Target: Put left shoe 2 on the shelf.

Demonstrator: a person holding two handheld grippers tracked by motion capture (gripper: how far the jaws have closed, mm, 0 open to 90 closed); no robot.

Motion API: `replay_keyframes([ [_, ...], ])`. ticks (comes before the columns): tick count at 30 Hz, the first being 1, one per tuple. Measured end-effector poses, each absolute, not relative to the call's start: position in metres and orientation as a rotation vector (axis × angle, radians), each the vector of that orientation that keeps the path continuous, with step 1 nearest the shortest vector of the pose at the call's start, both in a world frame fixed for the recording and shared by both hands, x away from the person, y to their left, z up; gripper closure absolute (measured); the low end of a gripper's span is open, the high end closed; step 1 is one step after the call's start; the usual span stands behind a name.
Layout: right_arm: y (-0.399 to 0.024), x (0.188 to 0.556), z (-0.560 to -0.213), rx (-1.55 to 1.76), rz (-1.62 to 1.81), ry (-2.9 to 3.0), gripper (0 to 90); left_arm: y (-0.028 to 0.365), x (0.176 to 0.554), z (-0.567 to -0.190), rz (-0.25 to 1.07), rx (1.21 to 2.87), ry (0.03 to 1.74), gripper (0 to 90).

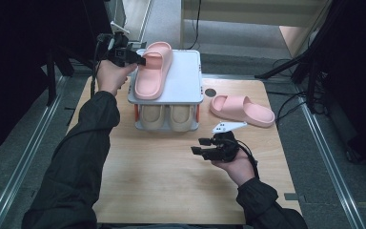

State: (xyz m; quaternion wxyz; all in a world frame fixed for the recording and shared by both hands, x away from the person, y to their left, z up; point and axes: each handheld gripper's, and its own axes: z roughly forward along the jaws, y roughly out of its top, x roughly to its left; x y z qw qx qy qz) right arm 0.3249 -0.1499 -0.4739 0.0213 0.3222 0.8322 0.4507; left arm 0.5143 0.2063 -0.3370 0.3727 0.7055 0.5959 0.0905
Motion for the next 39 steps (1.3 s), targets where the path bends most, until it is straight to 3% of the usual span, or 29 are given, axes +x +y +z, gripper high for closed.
replay_keyframes([
  [12, -0.152, 0.324, -0.471, 0.972, 1.429, 2.562, 49.5, 0.214, 0.503, -0.323, 0.253, 1.8, 1.479, 58.2],
  [23, -0.165, 0.329, -0.467, 0.994, 1.442, 2.514, 52.0, 0.235, 0.464, -0.31, 0.28, 1.81, 1.411, 55.0],
  [39, -0.185, 0.34, -0.465, 1.036, 1.374, 2.456, 51.2, 0.269, 0.421, -0.356, 0.243, 1.823, 1.417, 47.1],
])
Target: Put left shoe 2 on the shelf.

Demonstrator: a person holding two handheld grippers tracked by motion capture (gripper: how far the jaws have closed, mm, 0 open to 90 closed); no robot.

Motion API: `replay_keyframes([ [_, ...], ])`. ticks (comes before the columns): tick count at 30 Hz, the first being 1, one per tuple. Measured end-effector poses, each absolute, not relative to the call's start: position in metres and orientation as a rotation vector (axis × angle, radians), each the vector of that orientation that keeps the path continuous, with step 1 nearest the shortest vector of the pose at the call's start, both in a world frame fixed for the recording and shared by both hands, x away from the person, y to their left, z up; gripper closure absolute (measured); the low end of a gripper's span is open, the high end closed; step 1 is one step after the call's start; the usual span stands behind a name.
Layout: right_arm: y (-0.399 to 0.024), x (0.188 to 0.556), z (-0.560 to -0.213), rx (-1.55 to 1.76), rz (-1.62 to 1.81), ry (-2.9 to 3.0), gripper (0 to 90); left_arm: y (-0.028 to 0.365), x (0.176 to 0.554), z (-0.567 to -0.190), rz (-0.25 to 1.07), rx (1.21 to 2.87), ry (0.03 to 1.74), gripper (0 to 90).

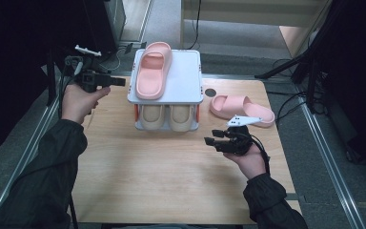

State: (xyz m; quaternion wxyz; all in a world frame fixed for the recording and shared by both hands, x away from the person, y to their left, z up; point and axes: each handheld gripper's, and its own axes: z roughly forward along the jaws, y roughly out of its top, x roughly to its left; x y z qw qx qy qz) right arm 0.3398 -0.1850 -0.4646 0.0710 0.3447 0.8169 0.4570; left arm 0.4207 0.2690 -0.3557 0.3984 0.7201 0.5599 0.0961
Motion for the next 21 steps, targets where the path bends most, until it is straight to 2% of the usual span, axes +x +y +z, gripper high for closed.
replay_keyframes([
  [15, -0.194, 0.345, -0.467, 1.058, 1.337, 2.437, 50.2, 0.271, 0.385, -0.401, 0.237, 1.812, 1.406, 45.9],
  [21, -0.2, 0.348, -0.468, 1.071, 1.337, 2.439, 56.1, 0.268, 0.369, -0.419, 0.242, 1.814, 1.397, 45.4],
])
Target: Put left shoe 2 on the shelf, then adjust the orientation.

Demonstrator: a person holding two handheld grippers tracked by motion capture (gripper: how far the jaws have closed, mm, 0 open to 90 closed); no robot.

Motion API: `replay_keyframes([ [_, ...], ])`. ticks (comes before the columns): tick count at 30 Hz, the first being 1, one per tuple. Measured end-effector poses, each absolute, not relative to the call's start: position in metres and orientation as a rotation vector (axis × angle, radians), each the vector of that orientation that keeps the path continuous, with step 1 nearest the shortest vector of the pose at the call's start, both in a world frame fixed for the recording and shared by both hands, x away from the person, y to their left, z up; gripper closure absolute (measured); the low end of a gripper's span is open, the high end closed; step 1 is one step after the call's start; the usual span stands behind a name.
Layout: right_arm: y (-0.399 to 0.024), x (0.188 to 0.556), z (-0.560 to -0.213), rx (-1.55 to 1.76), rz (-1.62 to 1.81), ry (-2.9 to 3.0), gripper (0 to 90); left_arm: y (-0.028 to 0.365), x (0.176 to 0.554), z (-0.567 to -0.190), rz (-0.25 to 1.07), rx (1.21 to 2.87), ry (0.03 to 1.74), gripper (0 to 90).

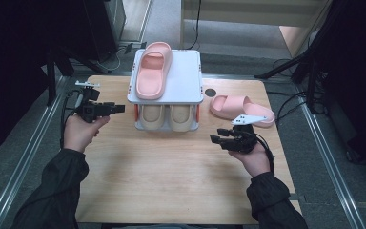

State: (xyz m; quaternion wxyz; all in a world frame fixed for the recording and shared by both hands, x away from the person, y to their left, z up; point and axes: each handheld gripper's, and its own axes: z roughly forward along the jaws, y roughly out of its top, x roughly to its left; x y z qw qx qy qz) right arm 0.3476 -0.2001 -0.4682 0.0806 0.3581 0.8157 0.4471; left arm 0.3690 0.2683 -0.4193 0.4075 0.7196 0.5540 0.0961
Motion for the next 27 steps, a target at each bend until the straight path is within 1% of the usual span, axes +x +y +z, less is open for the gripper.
replay_keyframes([
  [3, -0.203, 0.351, -0.47, 1.076, 1.323, 2.442, 59.3, 0.267, 0.361, -0.427, 0.245, 1.816, 1.386, 45.2],
  [7, -0.212, 0.36, -0.473, 1.126, 1.31, 2.43, 66.1, 0.264, 0.351, -0.434, 0.262, 1.823, 1.373, 44.3],
  [16, -0.248, 0.386, -0.478, 1.26, 1.277, 2.348, 90.0, 0.256, 0.33, -0.454, 0.272, 1.846, 1.344, 42.8],
  [18, -0.257, 0.393, -0.479, 1.288, 1.299, 2.32, 90.0, 0.255, 0.328, -0.457, 0.253, 1.863, 1.336, 42.0],
  [27, -0.29, 0.429, -0.484, 1.379, 1.227, 2.218, 90.0, 0.258, 0.315, -0.464, 0.26, 1.857, 1.337, 41.7],
])
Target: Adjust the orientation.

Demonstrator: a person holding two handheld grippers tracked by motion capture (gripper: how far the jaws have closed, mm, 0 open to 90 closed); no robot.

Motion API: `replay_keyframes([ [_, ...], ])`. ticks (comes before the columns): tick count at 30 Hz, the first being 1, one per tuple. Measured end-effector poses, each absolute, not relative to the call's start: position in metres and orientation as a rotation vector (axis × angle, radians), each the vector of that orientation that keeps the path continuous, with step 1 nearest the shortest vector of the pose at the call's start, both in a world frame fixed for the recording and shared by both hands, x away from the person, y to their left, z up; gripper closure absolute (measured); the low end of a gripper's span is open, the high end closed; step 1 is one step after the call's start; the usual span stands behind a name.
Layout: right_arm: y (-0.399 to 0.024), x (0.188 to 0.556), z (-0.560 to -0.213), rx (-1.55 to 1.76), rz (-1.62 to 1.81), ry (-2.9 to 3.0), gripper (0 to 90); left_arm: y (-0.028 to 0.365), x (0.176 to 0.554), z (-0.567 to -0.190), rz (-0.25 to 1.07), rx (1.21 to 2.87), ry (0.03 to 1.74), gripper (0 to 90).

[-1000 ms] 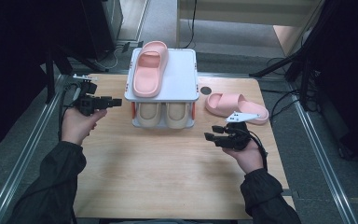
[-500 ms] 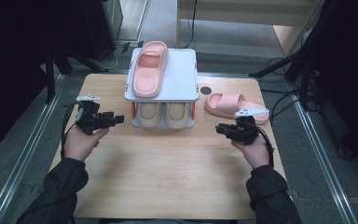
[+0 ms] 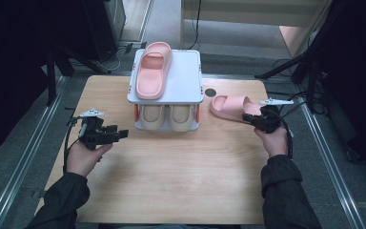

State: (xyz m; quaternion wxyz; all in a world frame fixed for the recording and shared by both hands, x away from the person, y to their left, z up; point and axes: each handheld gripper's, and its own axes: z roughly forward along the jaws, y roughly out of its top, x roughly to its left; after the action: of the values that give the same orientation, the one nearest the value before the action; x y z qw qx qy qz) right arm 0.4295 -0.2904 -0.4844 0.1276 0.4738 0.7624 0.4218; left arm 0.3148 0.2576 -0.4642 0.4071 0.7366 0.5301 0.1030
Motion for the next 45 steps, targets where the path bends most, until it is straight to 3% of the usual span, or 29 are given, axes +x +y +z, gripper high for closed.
replay_keyframes([
  [22, -0.299, 0.477, -0.496, 1.47, 1.105, 2.158, 90.0, 0.277, 0.291, -0.471, 0.278, 1.842, 1.39, 40.5],
  [45, -0.256, 0.468, -0.498, 1.424, 1.12, 2.334, 90.0, 0.281, 0.293, -0.472, 0.262, 1.821, 1.381, 39.5],
])
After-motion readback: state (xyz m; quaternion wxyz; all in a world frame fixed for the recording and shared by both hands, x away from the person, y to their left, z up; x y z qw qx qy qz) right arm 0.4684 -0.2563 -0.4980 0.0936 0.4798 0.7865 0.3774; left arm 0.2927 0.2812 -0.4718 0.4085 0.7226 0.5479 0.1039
